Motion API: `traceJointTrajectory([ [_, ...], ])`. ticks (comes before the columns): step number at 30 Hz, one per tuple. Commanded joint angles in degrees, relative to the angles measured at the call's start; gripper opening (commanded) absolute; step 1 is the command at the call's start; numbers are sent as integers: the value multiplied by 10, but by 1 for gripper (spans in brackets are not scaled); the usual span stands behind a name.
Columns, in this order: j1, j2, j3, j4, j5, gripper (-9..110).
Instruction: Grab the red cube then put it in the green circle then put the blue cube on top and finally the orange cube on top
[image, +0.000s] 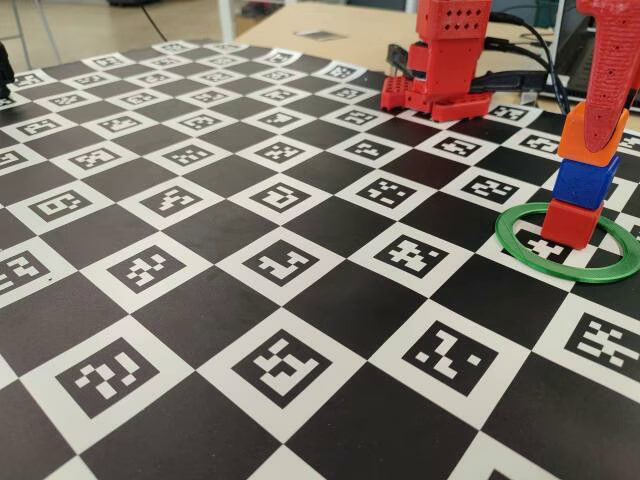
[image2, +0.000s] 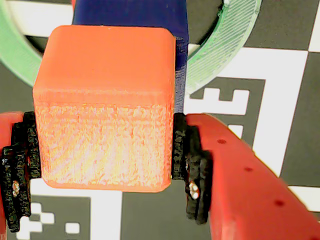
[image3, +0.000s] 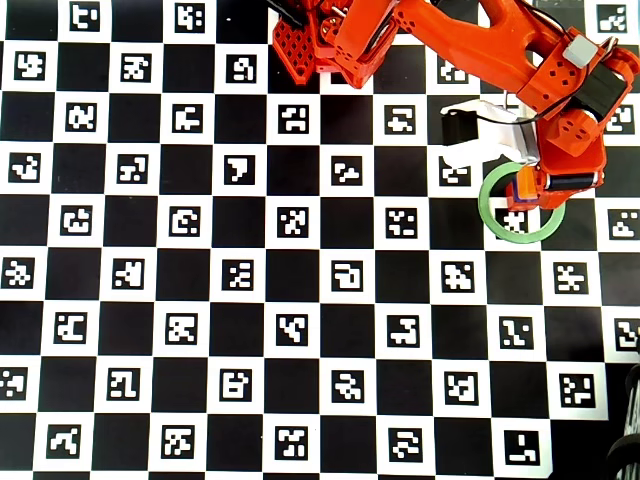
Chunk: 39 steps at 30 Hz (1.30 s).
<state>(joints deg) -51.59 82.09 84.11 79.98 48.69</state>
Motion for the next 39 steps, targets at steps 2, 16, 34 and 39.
traceJointTrajectory([
  [2, -8, 39, -2, -6, -2, 12],
  [16, -15, 47, -2, -1, 1, 21],
  [34, -19, 49, -62, 57, 6, 46],
  [39, -22, 57, -112, 95, -11, 46],
])
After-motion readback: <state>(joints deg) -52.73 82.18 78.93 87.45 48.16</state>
